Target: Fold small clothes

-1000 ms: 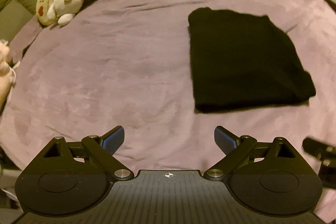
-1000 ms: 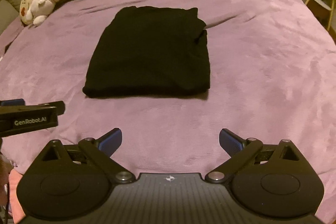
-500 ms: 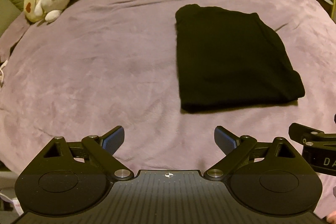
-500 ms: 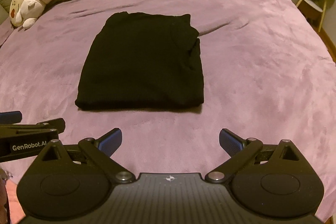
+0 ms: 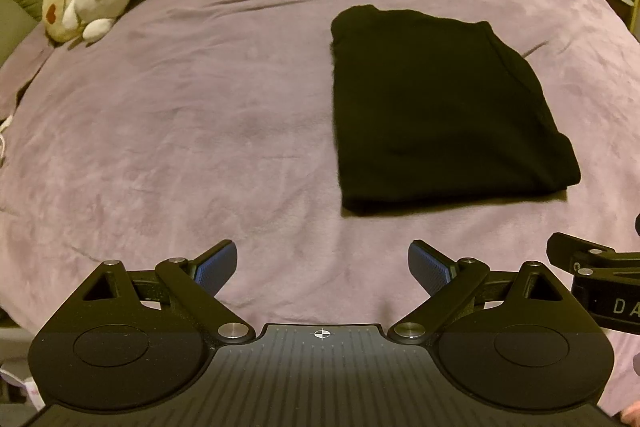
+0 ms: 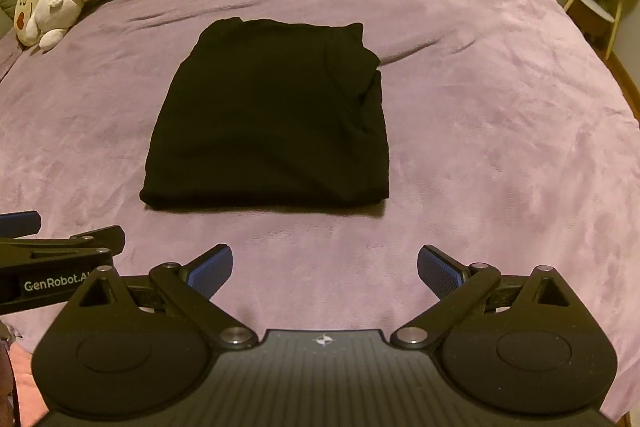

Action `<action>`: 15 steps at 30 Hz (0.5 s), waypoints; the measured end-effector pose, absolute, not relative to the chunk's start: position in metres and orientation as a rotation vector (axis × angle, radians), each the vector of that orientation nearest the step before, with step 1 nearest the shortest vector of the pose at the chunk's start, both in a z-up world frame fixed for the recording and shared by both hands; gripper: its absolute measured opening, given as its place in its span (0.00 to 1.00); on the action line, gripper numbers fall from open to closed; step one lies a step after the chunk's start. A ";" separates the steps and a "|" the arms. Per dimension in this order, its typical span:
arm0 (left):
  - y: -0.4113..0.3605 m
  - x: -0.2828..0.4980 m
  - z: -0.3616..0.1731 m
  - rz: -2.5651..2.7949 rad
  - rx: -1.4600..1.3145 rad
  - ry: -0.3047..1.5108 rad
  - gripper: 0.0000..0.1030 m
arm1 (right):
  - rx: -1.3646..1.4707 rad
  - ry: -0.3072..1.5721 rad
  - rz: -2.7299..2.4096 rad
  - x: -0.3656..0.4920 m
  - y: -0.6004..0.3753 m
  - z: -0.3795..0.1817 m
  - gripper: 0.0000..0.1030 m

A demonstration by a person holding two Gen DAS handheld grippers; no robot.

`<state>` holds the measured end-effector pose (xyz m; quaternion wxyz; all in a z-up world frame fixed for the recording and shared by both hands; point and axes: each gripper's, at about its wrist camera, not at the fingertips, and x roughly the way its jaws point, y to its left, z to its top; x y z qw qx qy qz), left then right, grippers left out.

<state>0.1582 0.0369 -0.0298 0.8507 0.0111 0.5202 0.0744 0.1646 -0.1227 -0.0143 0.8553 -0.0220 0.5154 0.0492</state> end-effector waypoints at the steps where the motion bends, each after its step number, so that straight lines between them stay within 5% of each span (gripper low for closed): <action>1: 0.037 0.158 -0.030 0.156 0.024 1.096 0.93 | -0.048 1.084 0.103 0.165 -0.123 -0.014 0.96; 15: 0.036 0.161 -0.032 0.150 0.013 1.115 0.93 | -0.044 1.101 0.107 0.167 -0.125 -0.017 0.96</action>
